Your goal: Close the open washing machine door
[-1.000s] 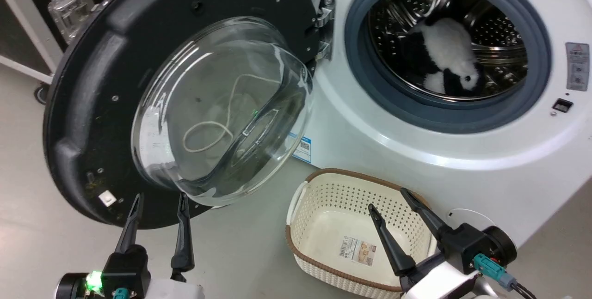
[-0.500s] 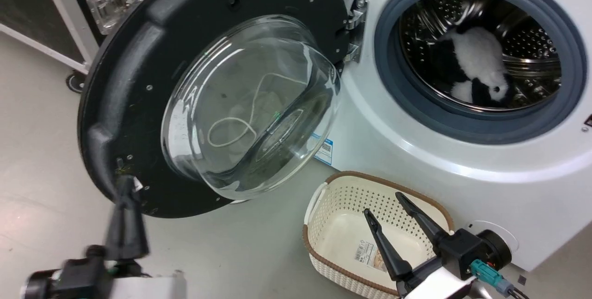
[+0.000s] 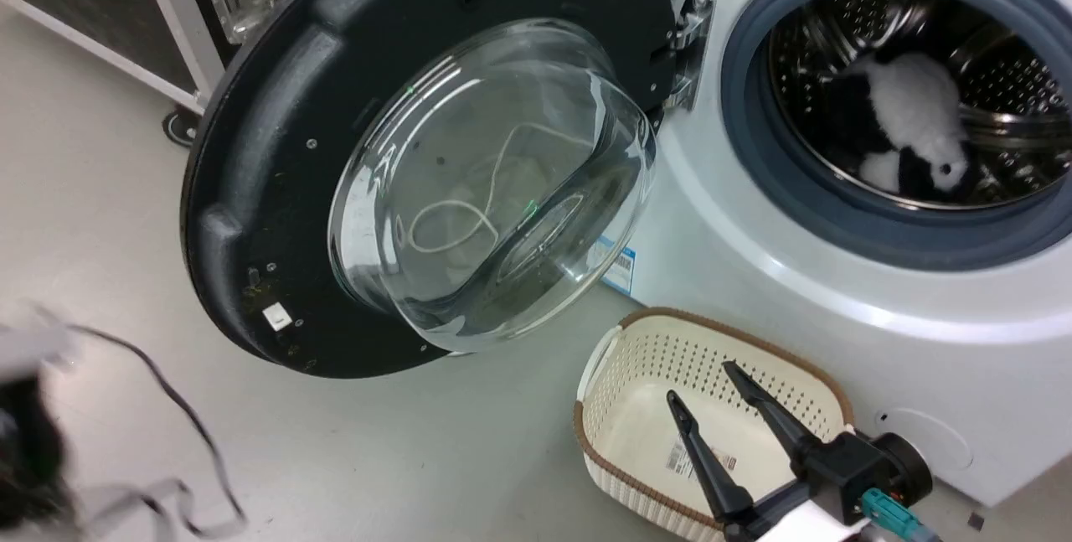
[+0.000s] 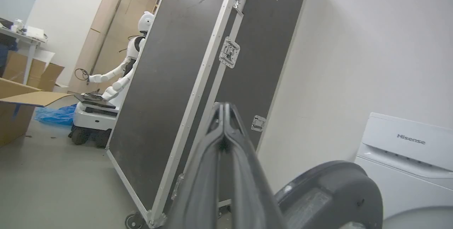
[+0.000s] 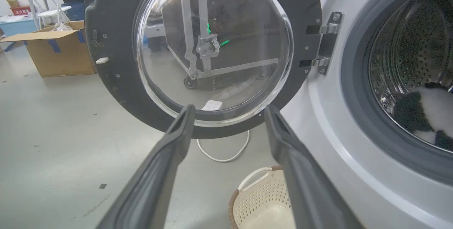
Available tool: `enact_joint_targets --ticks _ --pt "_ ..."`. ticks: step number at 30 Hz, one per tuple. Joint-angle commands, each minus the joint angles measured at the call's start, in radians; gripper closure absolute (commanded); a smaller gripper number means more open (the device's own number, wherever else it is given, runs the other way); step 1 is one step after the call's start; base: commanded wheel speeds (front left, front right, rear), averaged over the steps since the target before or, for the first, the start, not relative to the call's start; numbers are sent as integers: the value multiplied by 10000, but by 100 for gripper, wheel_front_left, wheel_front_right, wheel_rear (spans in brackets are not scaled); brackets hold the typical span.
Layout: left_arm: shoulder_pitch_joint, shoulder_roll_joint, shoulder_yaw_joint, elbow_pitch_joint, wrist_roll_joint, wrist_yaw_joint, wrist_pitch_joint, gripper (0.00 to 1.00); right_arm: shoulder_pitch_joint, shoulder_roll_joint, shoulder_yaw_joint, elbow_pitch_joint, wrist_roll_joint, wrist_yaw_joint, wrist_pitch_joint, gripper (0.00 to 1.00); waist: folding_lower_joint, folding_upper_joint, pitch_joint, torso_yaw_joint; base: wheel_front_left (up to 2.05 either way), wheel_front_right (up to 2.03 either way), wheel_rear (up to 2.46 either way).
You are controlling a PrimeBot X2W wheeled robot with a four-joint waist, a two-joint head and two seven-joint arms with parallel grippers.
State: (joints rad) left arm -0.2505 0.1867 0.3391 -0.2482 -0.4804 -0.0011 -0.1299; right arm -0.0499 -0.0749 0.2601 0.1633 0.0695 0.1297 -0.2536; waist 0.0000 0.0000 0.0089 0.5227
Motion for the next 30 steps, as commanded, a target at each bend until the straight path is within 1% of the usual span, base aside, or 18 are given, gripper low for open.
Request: enact_joint_targets --ticks 1,3,4,7,9,11,14,15,17,20,23,27,30 --pt "-1321 778 515 1505 -1105 -3 1326 100 213 -35 -196 -162 -137 10 -82 0 0 0 279 -6 0 0 0" --pt "-2008 1064 877 2436 -1842 169 2065 100 232 -86 -184 -213 -196 10 -82 0 0 0 450 -136 0 0 0" --pt "-2227 1283 928 2887 -2030 218 2481 100 223 -117 -164 -230 -211 10 -82 0 0 0 522 -201 0 0 0" --pt "-2997 1540 1339 4245 -3036 533 3608 100 138 -240 -87 -278 -218 10 -82 0 0 0 744 -399 0 0 0" --pt "-3418 1600 1537 5079 -3704 798 4451 100 71 -324 -55 -284 -191 10 -82 0 0 0 844 -502 0 0 0" --pt "-3805 1555 1794 5757 -4386 1161 5236 100 15 -393 -24 -288 -164 10 -82 0 0 0 911 -586 0 0 0" --pt "-4456 1463 2561 6467 -5339 1771 5654 100 -51 -463 42 -291 -137 10 -82 0 0 0 1008 -714 0 0 0" --pt "-4762 1496 2737 7071 -5881 1997 6334 100 -98 -525 113 -283 -113 10 -82 0 0 0 1062 -820 0 0 0" --pt "-4725 1568 2648 7359 -6004 1953 6764 100 -119 -569 126 -283 -98 10 -82 0 0 0 1105 -883 0 0 0" --pt "-4517 1623 2403 7624 -6160 1722 7515 100 -148 -636 96 -272 -73 10 -82 0 0 0 1126 -955 0 0 0" --pt "-4253 1544 2417 7696 -6533 1509 8187 100 -143 -639 57 -241 -42 10 -82 0 0 0 1045 -1027 0 0 0" --pt "-3636 1440 2255 7516 -6766 1214 9012 100 -111 -587 -38 -196 5 10 -82 0 0 0 858 -1099 0 0 0" --pt "-3234 1180 2181 7152 -7108 997 9650 100 -78 -487 -219 -195 46 10 -82 0 0 0 656 -1118 0 0 0"
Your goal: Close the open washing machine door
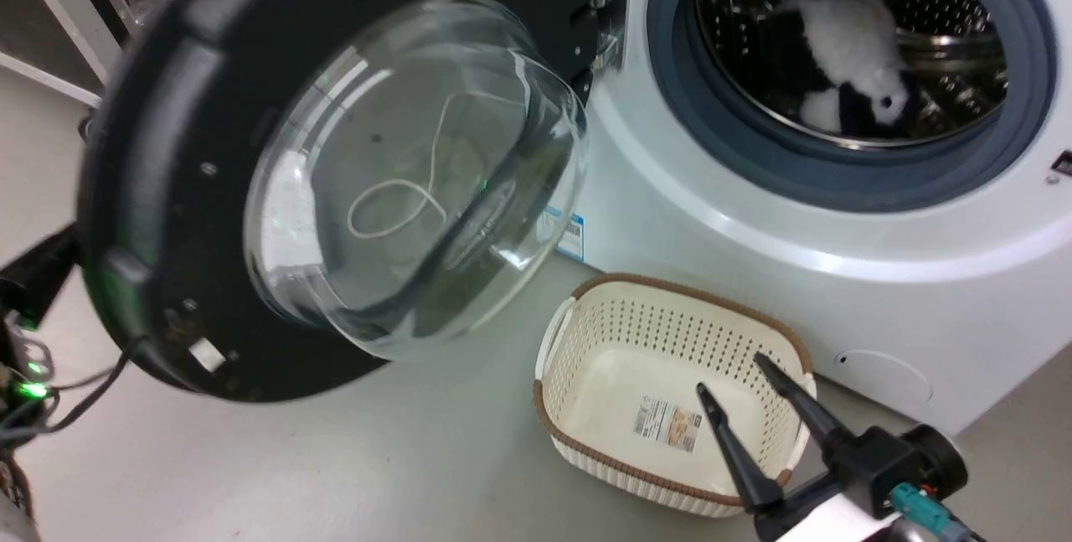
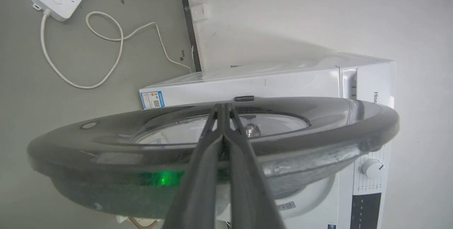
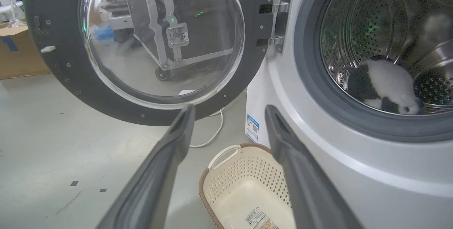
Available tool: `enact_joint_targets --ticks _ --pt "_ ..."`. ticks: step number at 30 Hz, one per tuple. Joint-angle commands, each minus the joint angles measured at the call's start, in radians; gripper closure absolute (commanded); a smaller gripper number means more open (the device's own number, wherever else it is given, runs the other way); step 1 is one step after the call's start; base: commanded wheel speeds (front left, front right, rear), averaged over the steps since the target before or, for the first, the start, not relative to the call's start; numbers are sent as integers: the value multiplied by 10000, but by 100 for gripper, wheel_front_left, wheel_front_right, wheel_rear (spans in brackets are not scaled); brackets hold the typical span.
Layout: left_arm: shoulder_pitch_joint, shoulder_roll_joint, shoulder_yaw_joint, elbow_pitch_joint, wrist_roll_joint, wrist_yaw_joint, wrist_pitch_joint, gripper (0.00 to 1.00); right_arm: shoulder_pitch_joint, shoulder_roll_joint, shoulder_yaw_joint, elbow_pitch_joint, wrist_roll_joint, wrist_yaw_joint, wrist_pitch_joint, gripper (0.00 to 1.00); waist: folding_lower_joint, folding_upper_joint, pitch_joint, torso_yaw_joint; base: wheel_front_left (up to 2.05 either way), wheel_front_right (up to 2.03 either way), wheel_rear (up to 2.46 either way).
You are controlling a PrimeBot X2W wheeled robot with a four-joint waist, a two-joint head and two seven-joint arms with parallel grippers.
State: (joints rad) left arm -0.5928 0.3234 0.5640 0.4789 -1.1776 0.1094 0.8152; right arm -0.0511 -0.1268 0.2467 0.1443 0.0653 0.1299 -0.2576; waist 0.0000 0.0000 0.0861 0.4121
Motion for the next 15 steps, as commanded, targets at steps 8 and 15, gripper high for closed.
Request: enact_joint_targets --ticks 8,15 --pt "1619 -1464 -642 -1837 -758 -236 1620 100 130 386 -597 41 72 8 -42 0 0 0 -851 -237 0 0 0" --pt "3493 -2595 -1392 -3939 -1341 101 2252 100 176 567 -1193 15 -57 8 -42 0 0 0 -1170 -807 0 0 0"
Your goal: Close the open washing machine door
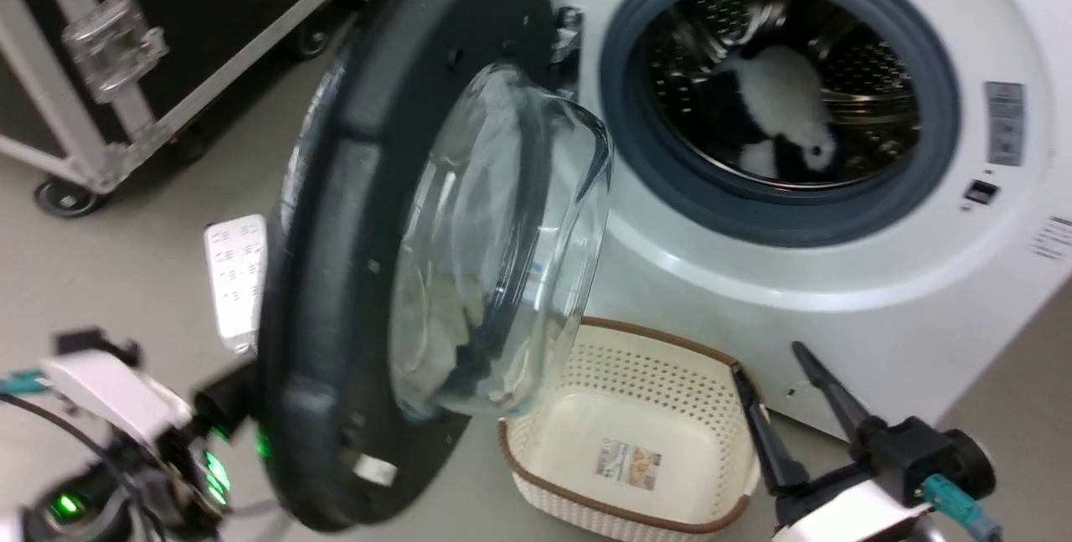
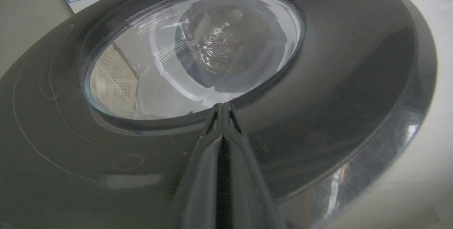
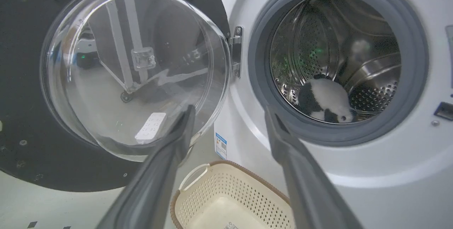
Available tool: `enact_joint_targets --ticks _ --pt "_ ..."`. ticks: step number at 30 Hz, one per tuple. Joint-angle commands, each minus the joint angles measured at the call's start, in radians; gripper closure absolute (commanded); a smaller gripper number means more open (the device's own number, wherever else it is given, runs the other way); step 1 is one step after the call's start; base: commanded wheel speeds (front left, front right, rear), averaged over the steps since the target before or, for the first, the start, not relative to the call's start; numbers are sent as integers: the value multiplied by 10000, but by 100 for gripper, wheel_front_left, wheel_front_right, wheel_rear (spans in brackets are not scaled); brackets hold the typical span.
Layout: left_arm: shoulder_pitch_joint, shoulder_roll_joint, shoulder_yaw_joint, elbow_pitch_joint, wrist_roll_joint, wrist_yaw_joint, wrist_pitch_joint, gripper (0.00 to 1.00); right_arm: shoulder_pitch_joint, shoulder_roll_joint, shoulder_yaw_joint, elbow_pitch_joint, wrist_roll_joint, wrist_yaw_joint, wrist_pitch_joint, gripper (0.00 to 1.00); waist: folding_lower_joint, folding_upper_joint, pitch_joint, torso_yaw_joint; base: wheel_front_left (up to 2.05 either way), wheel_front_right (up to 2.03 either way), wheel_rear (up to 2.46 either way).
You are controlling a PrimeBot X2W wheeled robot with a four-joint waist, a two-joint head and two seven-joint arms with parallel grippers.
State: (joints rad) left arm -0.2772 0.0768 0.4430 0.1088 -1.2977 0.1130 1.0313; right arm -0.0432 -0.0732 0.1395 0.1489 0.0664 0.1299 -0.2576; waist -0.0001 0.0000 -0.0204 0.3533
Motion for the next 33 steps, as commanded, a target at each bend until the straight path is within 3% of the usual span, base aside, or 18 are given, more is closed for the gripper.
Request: enact_joint_targets --ticks 1,4,8,9,13,17,20,21,23,25,26,33 --pt "612 -186 -364 -510 -298 125 135 100 87 31 -234 -44 -95 8 -42 0 1 0 -128 -327 0 0 0" --pt "1426 -252 -1027 -1230 -1006 298 114 100 49 11 -650 -93 -113 8 -42 0 1 0 -175 -707 0 0 0" --pt "2569 -261 -2574 -2060 -2335 455 -794 100 56 -31 -1060 -136 -156 8 -42 0 1 0 -171 -1366 0 0 0" --pt "2569 -261 -2574 -2060 -2335 455 -794 100 56 -31 -1060 -136 -156 8 -42 0 1 0 -171 -1366 0 0 0" --pt "3425 -263 -4312 -2757 -3601 61 -2534 100 96 -149 -1167 -149 -204 8 -42 0 1 0 -6 -2380 0 0 0" --pt "3596 -264 -5311 -2752 -3961 -281 -3437 100 75 -176 -1135 -186 -200 8 -42 0 1 0 187 -3138 0 0 0" --pt "3310 -264 -6191 -2276 -4345 -740 -4661 100 -69 -297 -944 -219 -177 8 -42 0 1 0 641 -4196 0 0 0" --pt "3310 -264 -6191 -2276 -4345 -740 -4661 100 -69 -297 -944 -219 -177 8 -42 0 1 0 641 -4196 0 0 0" --pt "2782 -265 -6489 -1536 -4834 -1058 -5911 100 -201 -362 -908 -239 -108 8 -42 0 1 0 982 -4944 0 0 0" --pt "2578 -265 -6587 -1287 -4982 -1177 -6286 100 -257 -376 -862 -232 -91 8 -42 0 1 0 1107 -5238 0 0 0" --pt "1685 -265 -6956 -361 -5641 -1670 -7510 100 -424 -371 -851 -262 9 8 -42 0 1 0 1559 -6092 0 0 0" --pt "-39 -265 -7408 795 -6068 -2112 -9004 100 -567 -316 -798 -279 108 8 -42 0 1 0 2105 -6771 0 0 0"
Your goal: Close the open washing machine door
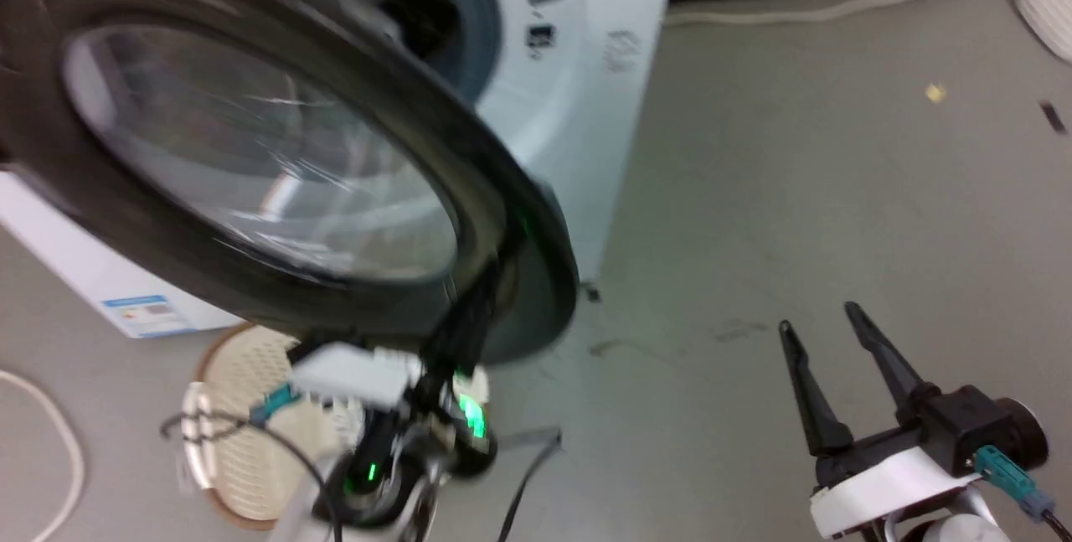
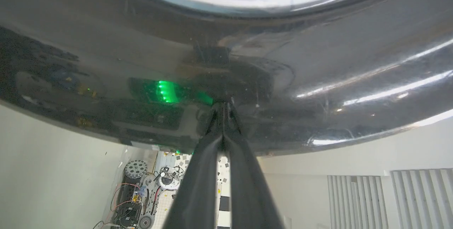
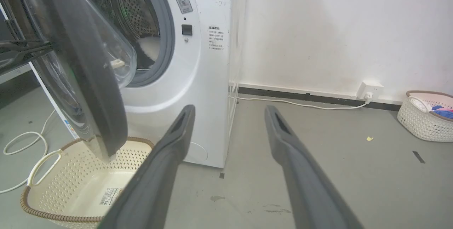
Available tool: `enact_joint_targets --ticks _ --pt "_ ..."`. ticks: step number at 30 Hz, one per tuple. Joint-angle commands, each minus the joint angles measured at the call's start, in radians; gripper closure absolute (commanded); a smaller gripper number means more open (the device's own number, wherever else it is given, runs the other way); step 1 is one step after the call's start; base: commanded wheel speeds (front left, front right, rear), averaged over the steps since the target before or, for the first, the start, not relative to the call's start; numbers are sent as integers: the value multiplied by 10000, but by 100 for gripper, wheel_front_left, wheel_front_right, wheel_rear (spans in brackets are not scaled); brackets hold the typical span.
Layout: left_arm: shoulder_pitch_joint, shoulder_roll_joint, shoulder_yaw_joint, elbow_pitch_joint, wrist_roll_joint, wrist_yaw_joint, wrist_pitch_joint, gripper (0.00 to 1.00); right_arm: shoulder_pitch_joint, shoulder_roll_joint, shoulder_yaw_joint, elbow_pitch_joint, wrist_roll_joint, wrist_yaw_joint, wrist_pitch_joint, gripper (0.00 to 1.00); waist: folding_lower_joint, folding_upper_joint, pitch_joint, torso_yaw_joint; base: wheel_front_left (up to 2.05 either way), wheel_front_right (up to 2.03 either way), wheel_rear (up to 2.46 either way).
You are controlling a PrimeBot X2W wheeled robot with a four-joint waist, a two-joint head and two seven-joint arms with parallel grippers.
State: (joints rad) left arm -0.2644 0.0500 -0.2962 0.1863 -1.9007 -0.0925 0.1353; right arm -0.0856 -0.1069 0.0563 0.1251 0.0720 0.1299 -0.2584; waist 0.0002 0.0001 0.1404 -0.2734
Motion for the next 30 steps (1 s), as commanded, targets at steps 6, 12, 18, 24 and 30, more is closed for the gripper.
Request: enact_joint_targets --ticks 6,12,18,24,30 --pt "-2124 3 -186 1402 -278 -291 -1863 100 -257 167 289 17 81 8 -34 0 -2 -1 715 -767 0 0 0" --pt "-2885 3 -512 2201 -237 -373 -2466 100 -271 254 407 97 94 8 -34 0 -2 -1 547 -540 0 0 0" --pt "-1882 218 -861 1937 867 -379 -2226 100 -29 191 350 162 43 8 -34 0 -2 -1 -99 127 0 0 0" --pt "-541 1692 -2237 1708 3948 -380 -2975 0 451 75 239 136 -17 8 -34 0 -2 -1 -935 1128 0 0 0" --pt "85 3083 -2003 1245 8131 226 -3954 0 956 19 127 -43 -51 8 -34 0 -2 -1 -1443 2271 0 0 0"
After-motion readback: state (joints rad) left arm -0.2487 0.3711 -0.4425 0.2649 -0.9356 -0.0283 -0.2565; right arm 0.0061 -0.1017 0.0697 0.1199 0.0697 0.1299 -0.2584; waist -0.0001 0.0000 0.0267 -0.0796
